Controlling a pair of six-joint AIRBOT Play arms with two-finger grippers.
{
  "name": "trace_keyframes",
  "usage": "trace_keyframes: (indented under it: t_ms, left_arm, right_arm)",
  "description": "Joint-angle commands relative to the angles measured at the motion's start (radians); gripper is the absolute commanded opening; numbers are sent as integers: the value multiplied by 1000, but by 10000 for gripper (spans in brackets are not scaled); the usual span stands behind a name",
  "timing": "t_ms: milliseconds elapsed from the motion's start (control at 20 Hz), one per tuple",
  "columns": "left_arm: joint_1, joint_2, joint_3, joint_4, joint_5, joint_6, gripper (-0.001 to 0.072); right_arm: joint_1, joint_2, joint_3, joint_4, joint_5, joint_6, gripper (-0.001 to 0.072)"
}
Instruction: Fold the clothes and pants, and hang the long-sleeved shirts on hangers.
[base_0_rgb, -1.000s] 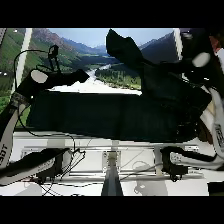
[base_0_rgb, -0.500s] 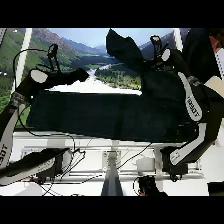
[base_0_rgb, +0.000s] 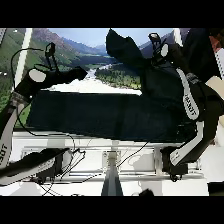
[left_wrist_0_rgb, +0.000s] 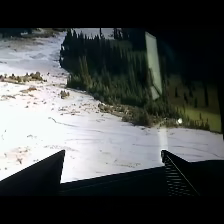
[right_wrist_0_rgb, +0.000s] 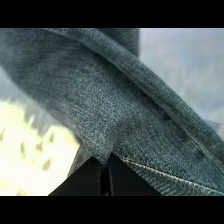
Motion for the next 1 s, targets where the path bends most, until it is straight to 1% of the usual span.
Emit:
trace_keyframes:
  t_ms: [0, 150, 300, 450, 550, 650, 750, 850, 950]
  left_arm:
    - [47, 37, 2, 1, 5, 0, 693]
    - [144, 130, 2, 1, -5, 0, 692]
    - [263, 237, 2, 5, -60, 0, 692]
    - [350, 309, 2, 14, -205, 0, 692]
    - [358, 315, 2, 46, -320, 0, 691]
    - [326, 285, 1, 53, -415, -5, 691]
    - [238, 210, 1, 52, -434, -5, 691]
    - [117, 105, 1, 48, -382, -5, 691]
    - [-33, -34, 3, 0, -274, -5, 691]
  right_arm:
    - [37, 84, 18, 32, 196, -80, 31]
    - [95, 244, -13, 112, 222, -86, 30]
    - [153, 411, -13, 114, 282, -85, 31]
    - [174, 567, -13, 115, 416, -85, 32]
    - [174, 657, -13, 106, 483, -85, 32]
    - [173, 725, -13, 51, 497, -82, 32]
    - [173, 754, -13, 7, 498, -73, 33]
    - [173, 752, -13, 8, 499, -69, 33]
    - [173, 740, -13, 7, 499, -69, 33]
